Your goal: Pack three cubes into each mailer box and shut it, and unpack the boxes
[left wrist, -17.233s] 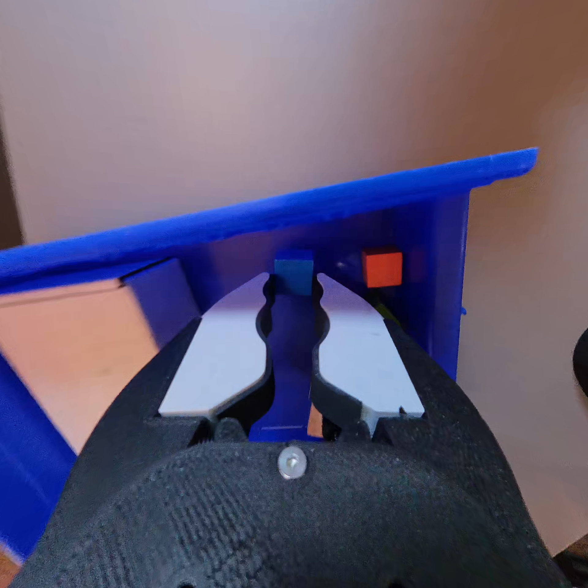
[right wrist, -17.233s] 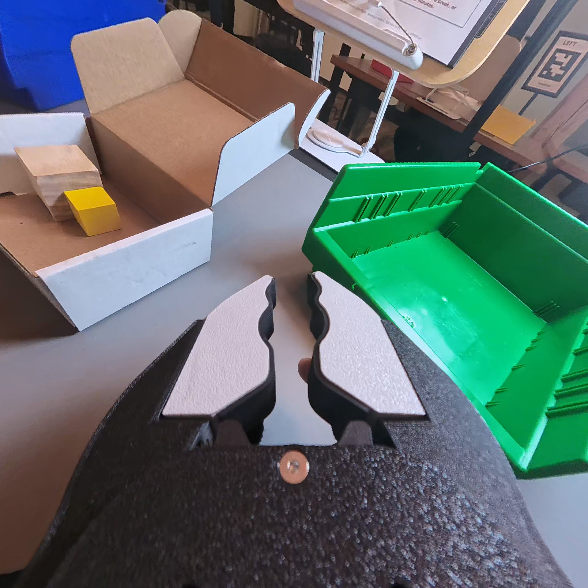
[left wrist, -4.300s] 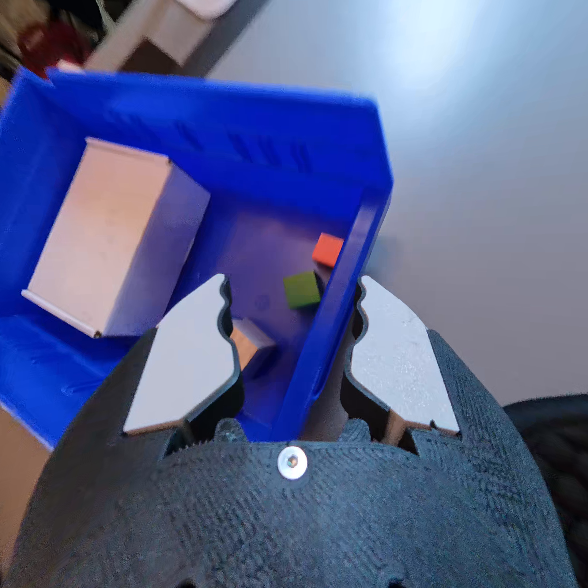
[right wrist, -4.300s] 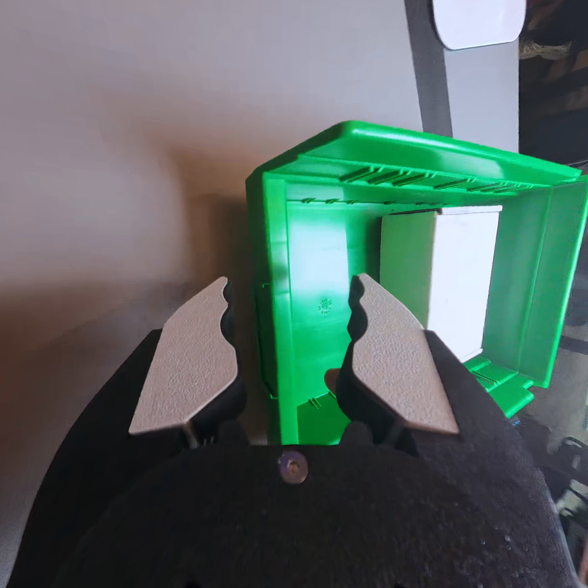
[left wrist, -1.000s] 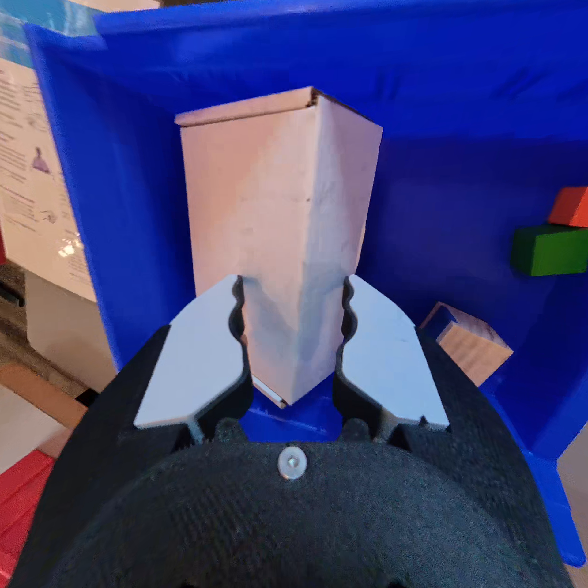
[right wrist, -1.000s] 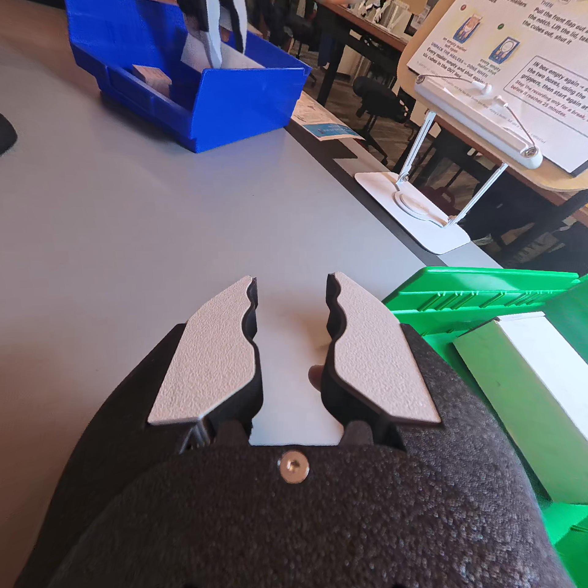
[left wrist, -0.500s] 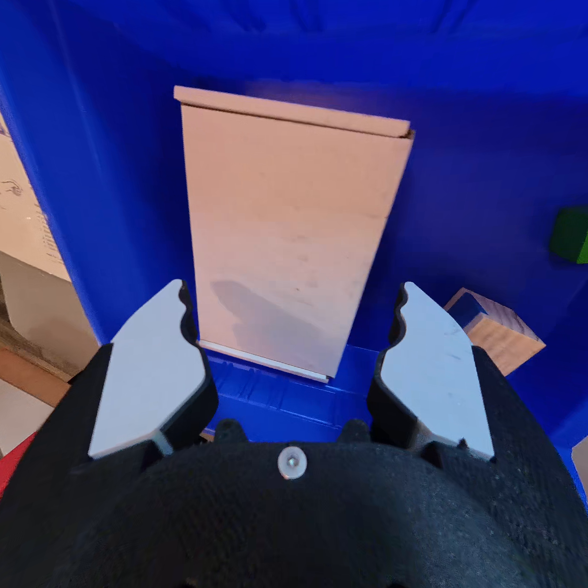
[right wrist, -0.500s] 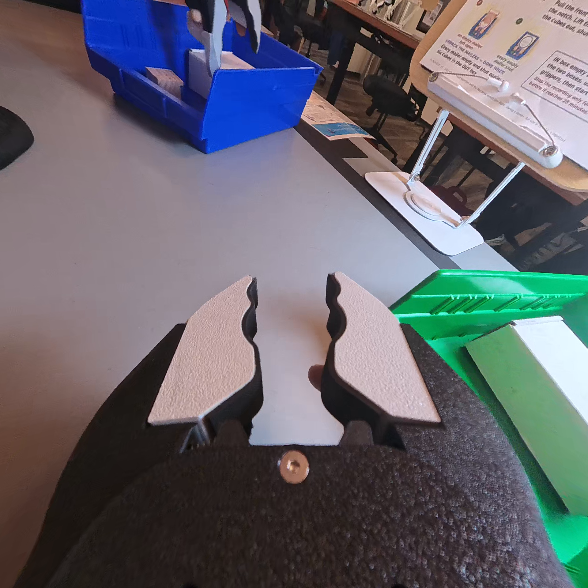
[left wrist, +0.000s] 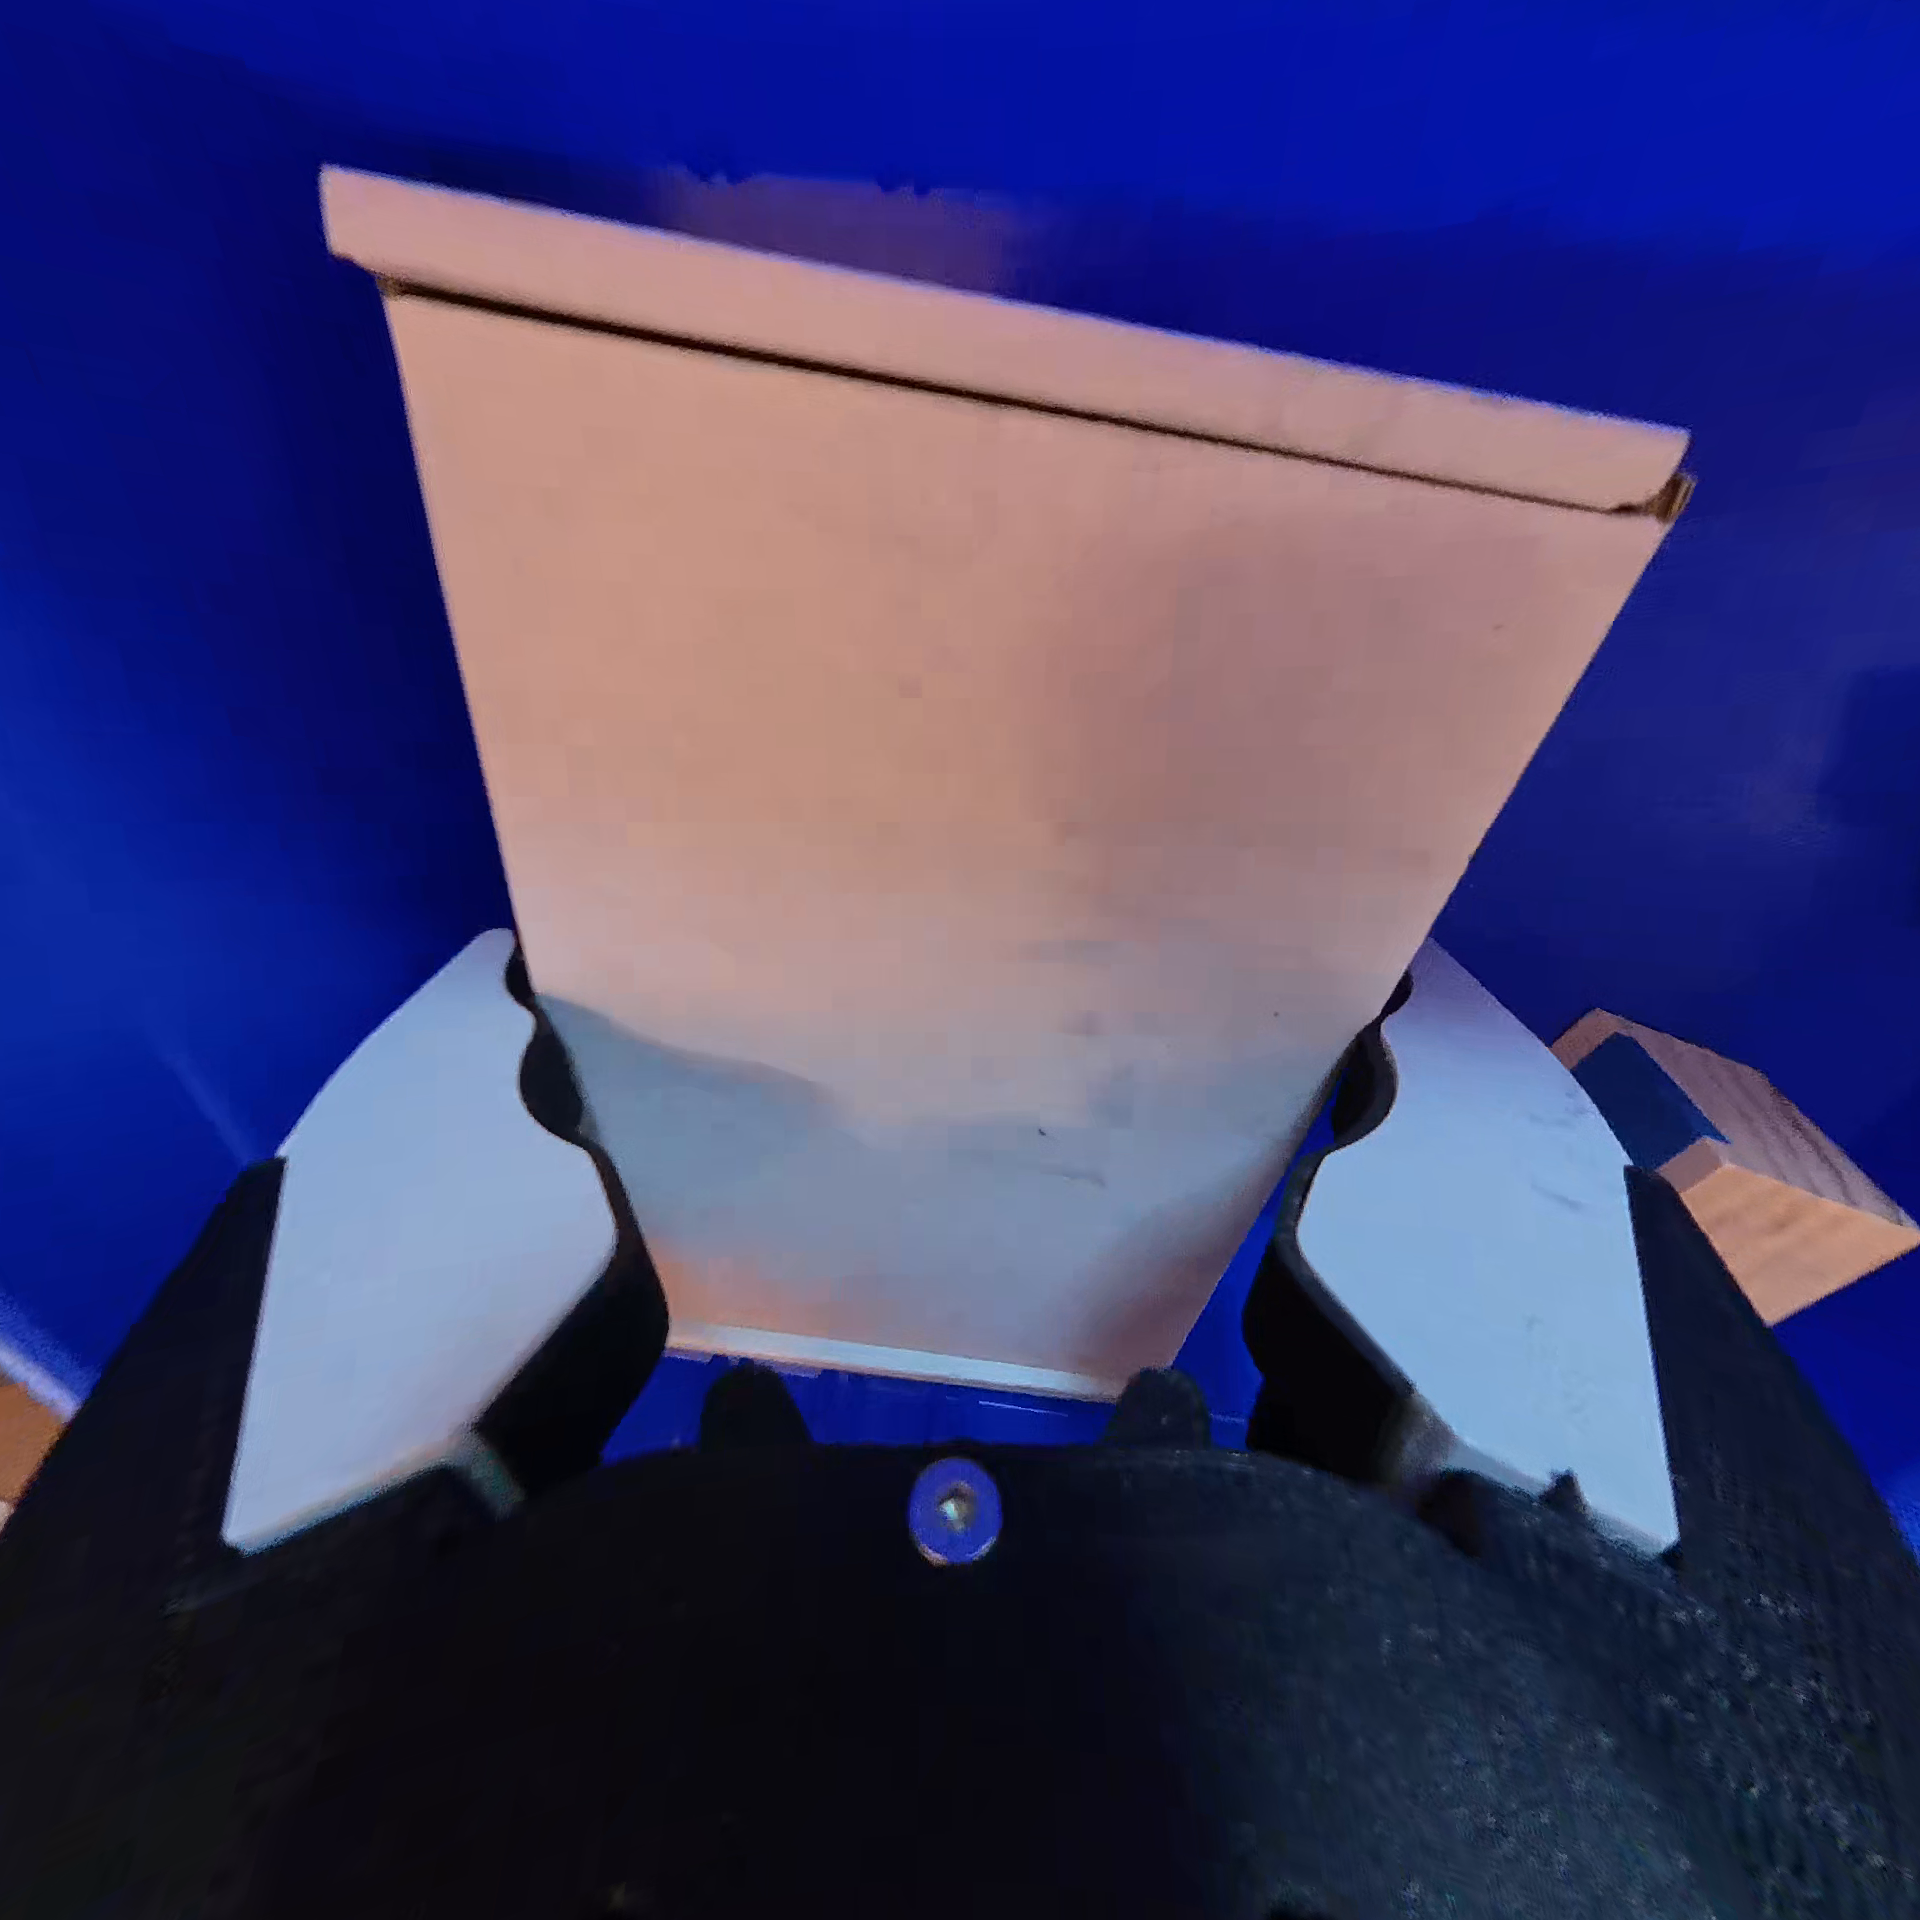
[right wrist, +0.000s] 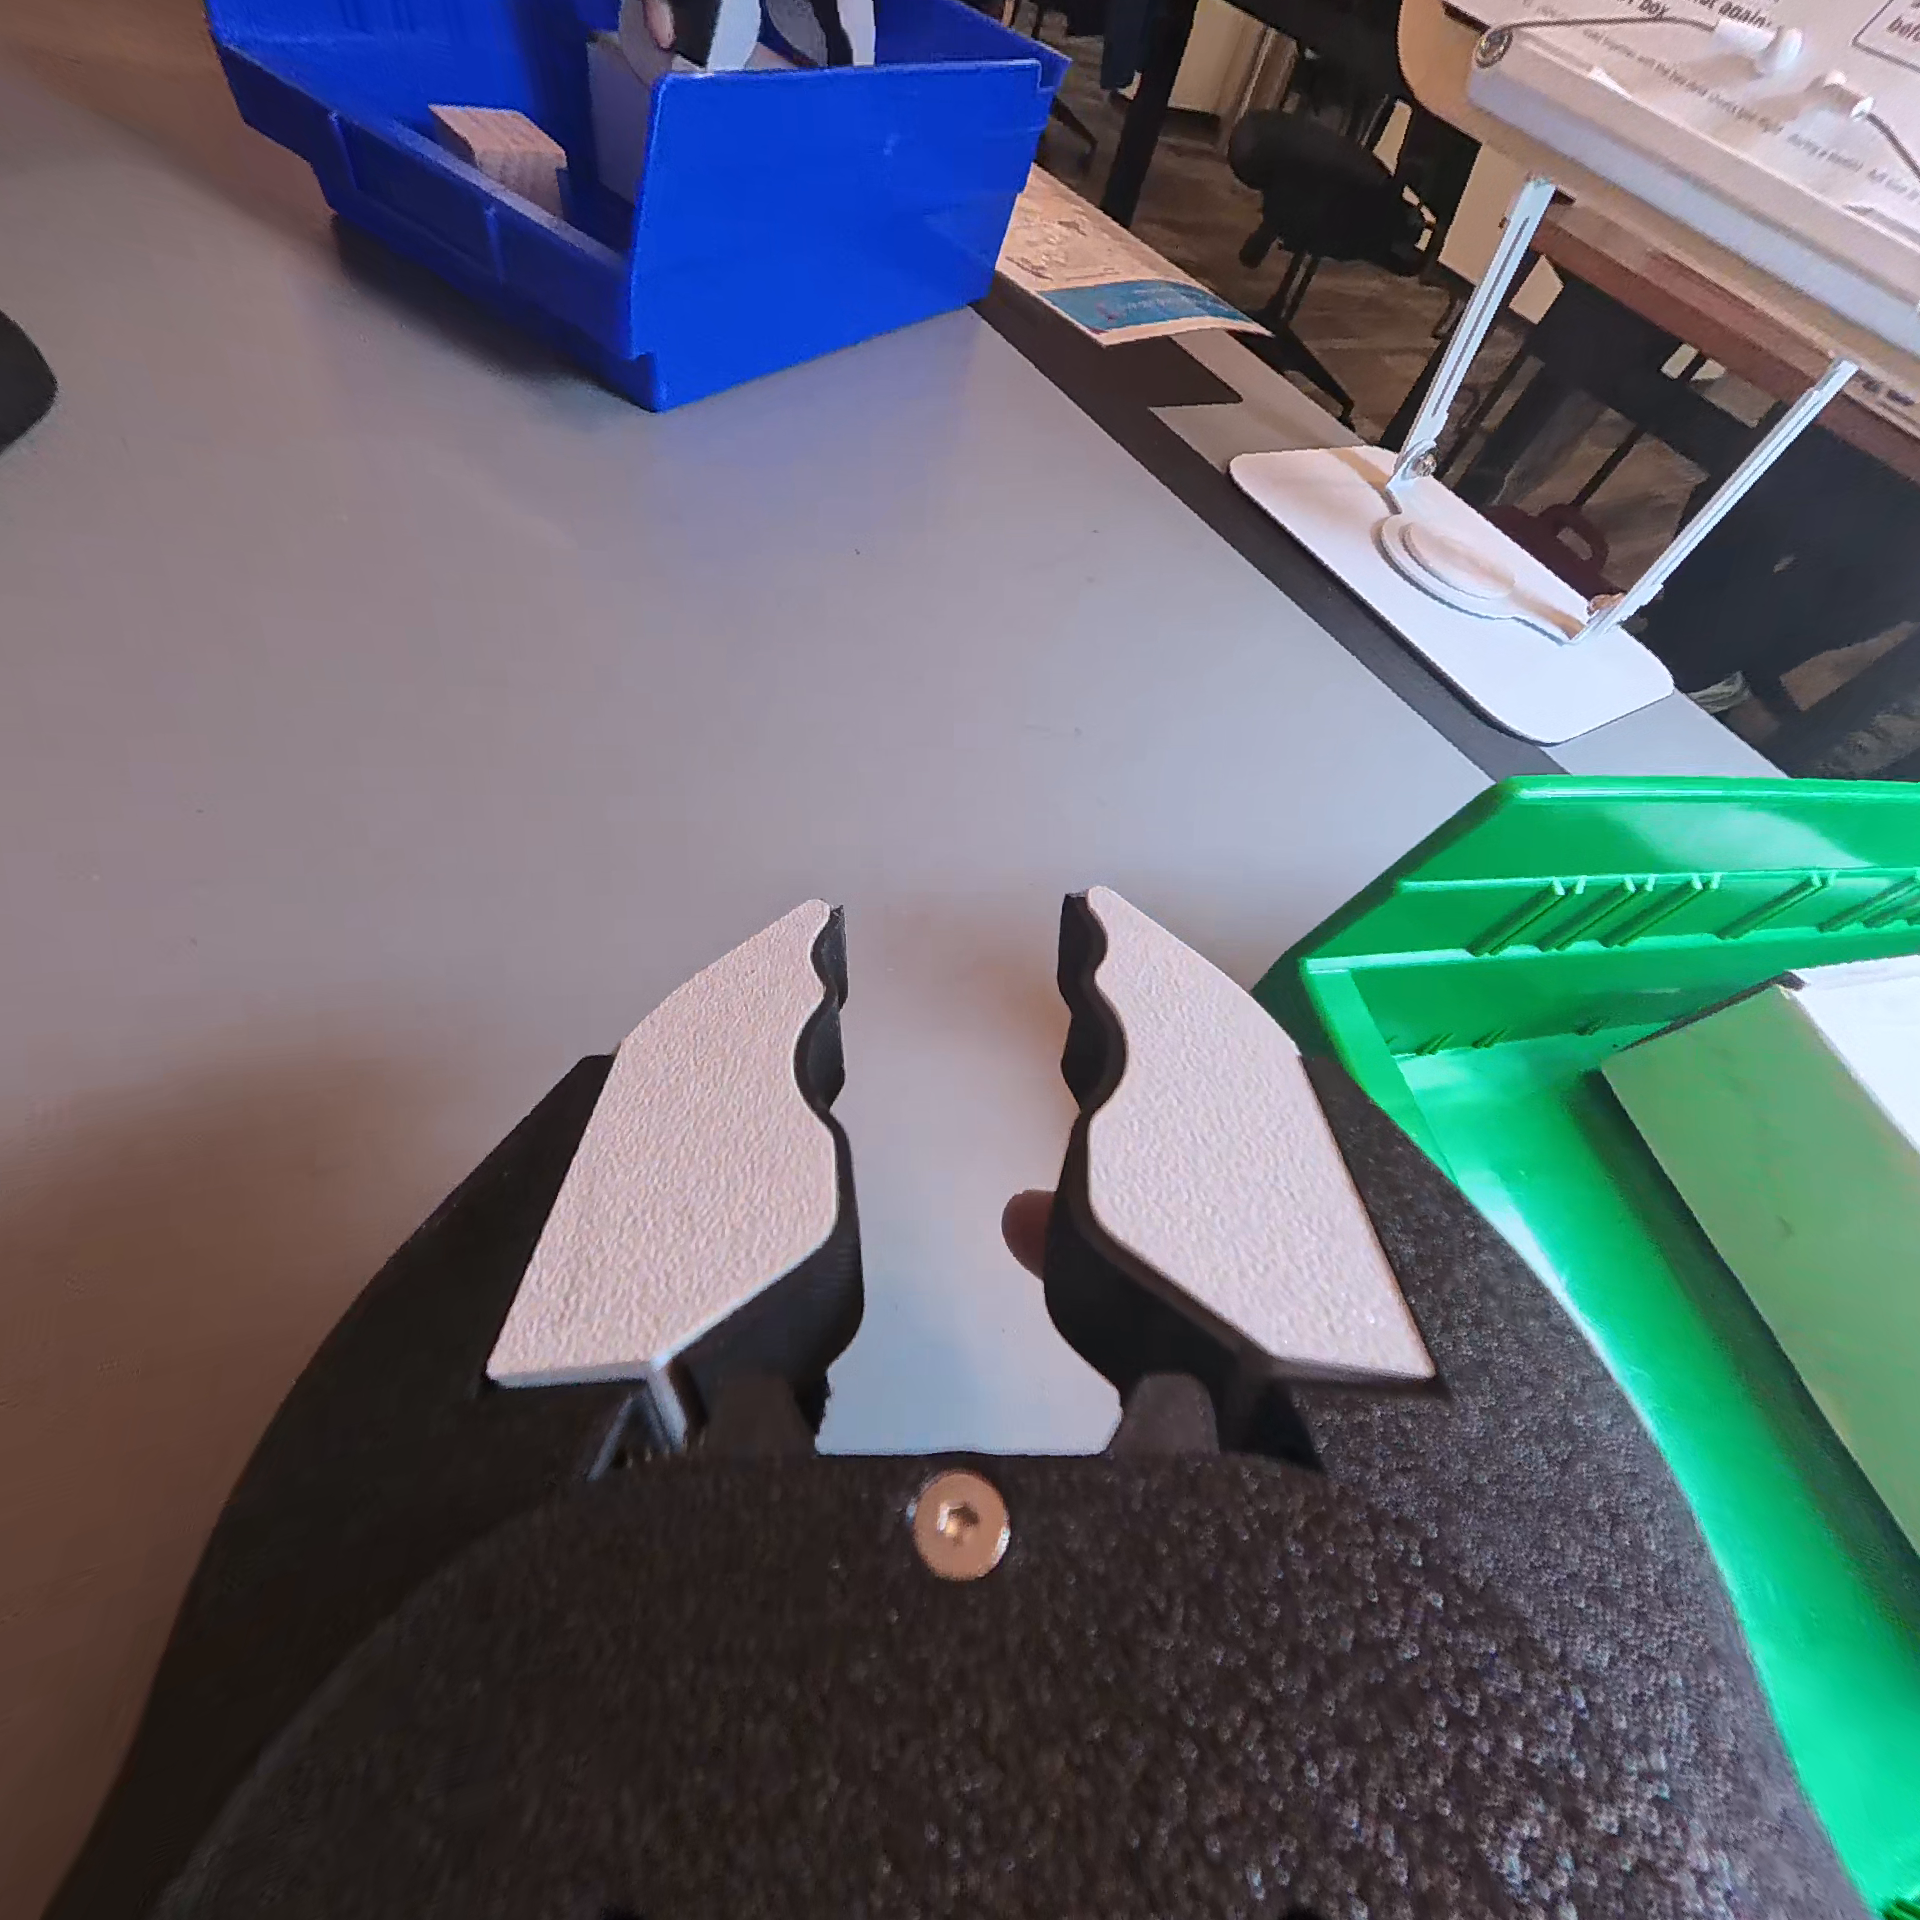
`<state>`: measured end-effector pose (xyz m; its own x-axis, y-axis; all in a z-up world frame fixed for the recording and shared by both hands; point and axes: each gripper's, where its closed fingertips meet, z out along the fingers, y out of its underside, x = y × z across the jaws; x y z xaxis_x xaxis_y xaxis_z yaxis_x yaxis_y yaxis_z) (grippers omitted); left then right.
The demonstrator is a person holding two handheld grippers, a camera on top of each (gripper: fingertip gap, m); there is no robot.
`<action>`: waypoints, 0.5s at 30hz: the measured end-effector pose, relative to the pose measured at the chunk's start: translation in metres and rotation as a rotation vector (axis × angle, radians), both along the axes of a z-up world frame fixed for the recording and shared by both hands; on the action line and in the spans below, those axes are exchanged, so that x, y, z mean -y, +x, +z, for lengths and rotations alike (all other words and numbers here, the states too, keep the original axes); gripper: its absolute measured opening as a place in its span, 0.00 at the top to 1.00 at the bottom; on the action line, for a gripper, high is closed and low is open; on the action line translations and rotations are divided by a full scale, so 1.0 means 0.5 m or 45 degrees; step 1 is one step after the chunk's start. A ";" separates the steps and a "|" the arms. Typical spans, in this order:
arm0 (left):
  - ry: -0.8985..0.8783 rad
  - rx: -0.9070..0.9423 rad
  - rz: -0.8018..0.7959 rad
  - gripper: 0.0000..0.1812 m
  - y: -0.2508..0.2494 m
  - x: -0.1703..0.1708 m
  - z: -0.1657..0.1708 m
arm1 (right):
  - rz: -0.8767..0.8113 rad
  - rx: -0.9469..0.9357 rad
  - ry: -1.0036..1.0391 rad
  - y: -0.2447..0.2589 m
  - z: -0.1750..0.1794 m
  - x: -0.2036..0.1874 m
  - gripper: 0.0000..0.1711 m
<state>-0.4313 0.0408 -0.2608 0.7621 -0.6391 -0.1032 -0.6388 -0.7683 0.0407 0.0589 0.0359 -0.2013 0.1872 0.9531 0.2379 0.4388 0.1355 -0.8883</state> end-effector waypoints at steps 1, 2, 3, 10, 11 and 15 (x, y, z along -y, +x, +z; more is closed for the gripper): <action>0.032 -0.019 -0.025 0.21 -0.002 0.001 0.004 | 0.002 -0.001 0.000 -0.001 0.000 0.001 0.77; 0.058 -0.026 -0.037 0.21 -0.002 0.004 0.010 | 0.005 0.000 0.002 -0.001 0.000 0.002 0.77; 0.084 -0.007 -0.033 0.21 0.002 0.007 0.018 | 0.007 0.002 0.006 -0.001 0.001 0.003 0.77; 0.384 0.268 -0.104 0.22 0.118 0.025 0.186 | 0.046 -0.058 0.071 -0.005 0.029 0.022 0.77; 0.416 0.344 -0.140 0.22 0.158 0.033 0.215 | 0.060 -0.074 0.093 -0.008 0.037 0.027 0.76; 0.437 0.601 -0.397 0.22 0.358 0.096 0.285 | 0.117 -0.126 0.262 -0.023 0.072 0.052 0.71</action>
